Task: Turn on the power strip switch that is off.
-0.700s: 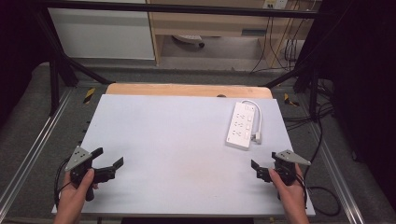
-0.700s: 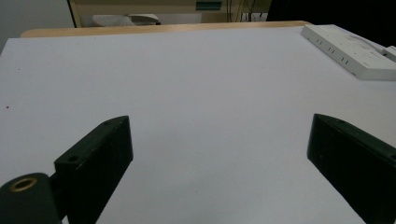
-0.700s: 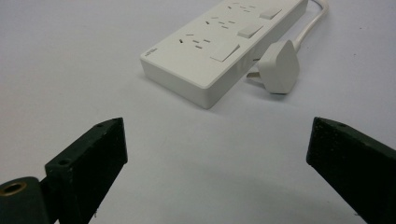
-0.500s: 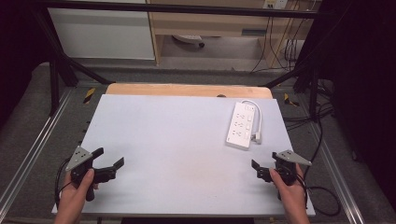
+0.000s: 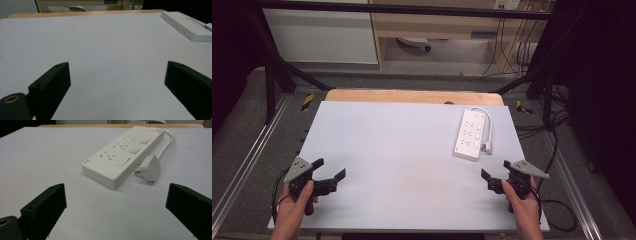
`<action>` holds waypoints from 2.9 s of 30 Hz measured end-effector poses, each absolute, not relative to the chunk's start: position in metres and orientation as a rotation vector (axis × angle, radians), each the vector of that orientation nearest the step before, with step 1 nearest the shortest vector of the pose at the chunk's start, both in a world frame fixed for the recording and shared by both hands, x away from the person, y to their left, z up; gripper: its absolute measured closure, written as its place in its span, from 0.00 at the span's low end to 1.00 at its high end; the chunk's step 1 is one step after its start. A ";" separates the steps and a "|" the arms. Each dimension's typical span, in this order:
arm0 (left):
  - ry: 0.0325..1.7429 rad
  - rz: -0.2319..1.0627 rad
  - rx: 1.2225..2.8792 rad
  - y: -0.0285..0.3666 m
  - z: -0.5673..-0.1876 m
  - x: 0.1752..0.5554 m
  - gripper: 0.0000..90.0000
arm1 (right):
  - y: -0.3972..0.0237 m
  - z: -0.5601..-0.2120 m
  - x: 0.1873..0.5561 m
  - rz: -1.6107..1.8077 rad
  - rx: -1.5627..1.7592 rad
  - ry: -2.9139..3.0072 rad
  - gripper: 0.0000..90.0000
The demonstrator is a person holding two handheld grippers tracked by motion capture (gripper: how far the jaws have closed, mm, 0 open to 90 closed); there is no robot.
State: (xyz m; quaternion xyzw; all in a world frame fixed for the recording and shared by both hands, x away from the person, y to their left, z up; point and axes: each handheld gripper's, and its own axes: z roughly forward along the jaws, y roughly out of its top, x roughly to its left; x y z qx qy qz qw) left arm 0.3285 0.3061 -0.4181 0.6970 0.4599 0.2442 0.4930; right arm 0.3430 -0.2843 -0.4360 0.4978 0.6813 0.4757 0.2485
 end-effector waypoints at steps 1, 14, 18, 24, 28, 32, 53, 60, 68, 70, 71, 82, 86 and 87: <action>1.116 0.592 1.691 0.306 -0.418 0.328 0.07 | -0.284 -0.436 0.343 1.296 1.356 1.856 0.04; 1.109 0.597 1.709 0.303 -0.419 0.329 0.07 | -0.281 -0.422 0.339 1.343 1.324 1.830 0.03; 1.107 0.598 1.715 0.303 -0.419 0.329 0.07 | -0.280 -0.414 0.341 1.344 1.314 1.826 0.03; 1.104 0.603 1.726 0.302 -0.420 0.329 0.07 | -0.277 -0.401 0.350 1.319 1.283 1.839 0.03; 1.106 0.602 1.723 0.302 -0.420 0.329 0.07 | -0.275 -0.389 0.364 1.308 1.272 1.843 0.03; 1.120 0.597 1.720 0.304 -0.421 0.330 0.07 | -0.272 -0.383 0.375 1.308 1.262 1.844 0.03; 1.126 0.595 1.720 0.304 -0.421 0.330 0.07 | -0.273 -0.374 0.422 1.328 1.333 1.791 0.06; 1.124 0.595 1.723 0.304 -0.421 0.330 0.07 | -0.273 -0.374 0.427 1.324 1.340 1.781 0.05; 1.130 0.589 1.727 0.303 -0.422 0.330 0.07 | -0.275 -0.372 0.437 1.294 1.343 1.763 0.10; 1.129 0.591 1.722 0.303 -0.422 0.330 0.07 | -0.276 -0.372 0.439 1.293 1.351 1.757 0.14; 1.129 0.591 1.722 0.303 -0.422 0.330 0.07 | -0.276 -0.372 0.440 1.289 1.351 1.755 0.16; 1.128 0.592 1.723 0.304 -0.422 0.330 0.07 | -0.277 -0.374 0.450 1.294 1.353 1.739 0.40; 1.126 0.591 1.723 0.304 -0.421 0.330 0.07 | -0.274 -0.376 0.454 1.275 1.342 1.735 0.51; 1.125 0.591 1.724 0.304 -0.422 0.330 0.07 | -0.274 -0.376 0.454 1.275 1.342 1.735 0.51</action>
